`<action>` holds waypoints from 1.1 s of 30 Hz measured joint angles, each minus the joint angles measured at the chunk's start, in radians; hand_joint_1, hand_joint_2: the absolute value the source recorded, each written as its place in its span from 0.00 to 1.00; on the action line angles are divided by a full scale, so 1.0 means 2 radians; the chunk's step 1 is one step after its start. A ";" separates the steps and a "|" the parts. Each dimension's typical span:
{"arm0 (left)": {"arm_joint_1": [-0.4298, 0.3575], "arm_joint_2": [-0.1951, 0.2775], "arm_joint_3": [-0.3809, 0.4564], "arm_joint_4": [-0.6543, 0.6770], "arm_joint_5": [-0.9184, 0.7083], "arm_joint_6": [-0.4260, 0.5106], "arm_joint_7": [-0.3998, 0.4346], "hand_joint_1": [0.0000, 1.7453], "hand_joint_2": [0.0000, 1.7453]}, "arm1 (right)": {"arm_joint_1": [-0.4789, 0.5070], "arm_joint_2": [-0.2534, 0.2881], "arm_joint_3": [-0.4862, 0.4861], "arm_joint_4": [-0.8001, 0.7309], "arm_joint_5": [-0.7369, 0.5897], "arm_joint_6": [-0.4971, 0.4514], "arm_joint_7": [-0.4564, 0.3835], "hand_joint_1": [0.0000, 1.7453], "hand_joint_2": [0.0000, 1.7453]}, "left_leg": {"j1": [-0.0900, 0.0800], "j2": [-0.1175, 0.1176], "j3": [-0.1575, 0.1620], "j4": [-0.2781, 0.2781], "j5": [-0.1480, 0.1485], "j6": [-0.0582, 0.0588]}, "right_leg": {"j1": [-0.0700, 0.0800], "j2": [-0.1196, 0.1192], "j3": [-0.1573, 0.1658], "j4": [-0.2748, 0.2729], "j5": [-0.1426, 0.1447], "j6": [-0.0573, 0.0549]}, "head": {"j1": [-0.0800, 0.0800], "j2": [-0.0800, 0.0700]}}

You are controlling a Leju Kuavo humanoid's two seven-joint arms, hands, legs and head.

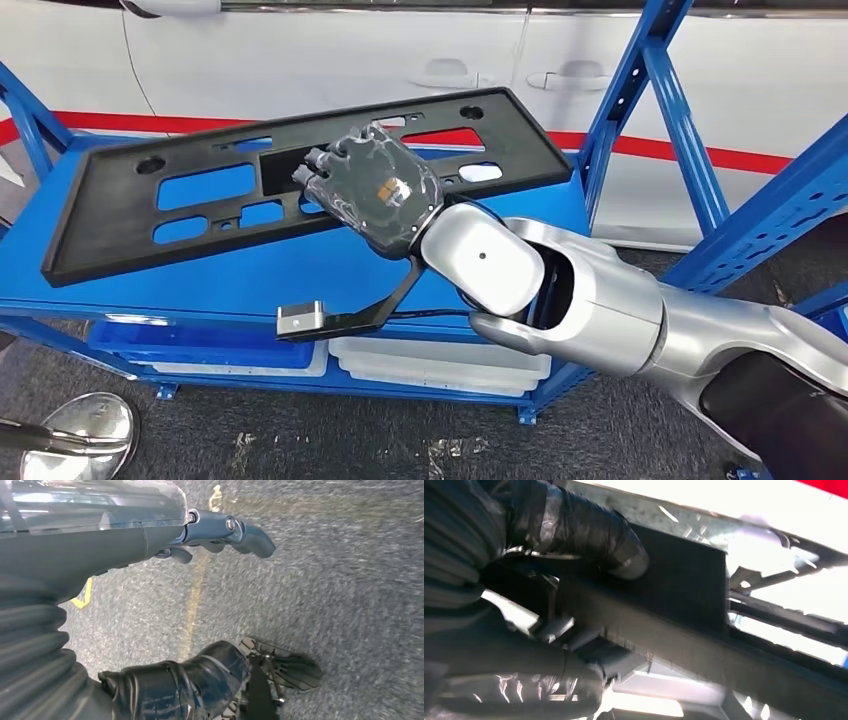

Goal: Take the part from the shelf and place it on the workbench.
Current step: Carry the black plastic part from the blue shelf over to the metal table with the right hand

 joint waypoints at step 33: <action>-0.007 0.003 0.000 0.000 -0.009 -0.001 -0.002 0.00 1.00 | -0.025 0.013 -0.001 0.004 0.000 -0.004 0.000 1.00 1.00 | 0.000 -0.002 0.094 -0.025 -0.059 -0.004 | 0.001 -0.017 -0.039 -0.016 0.070 0.002 | 0.008 0.000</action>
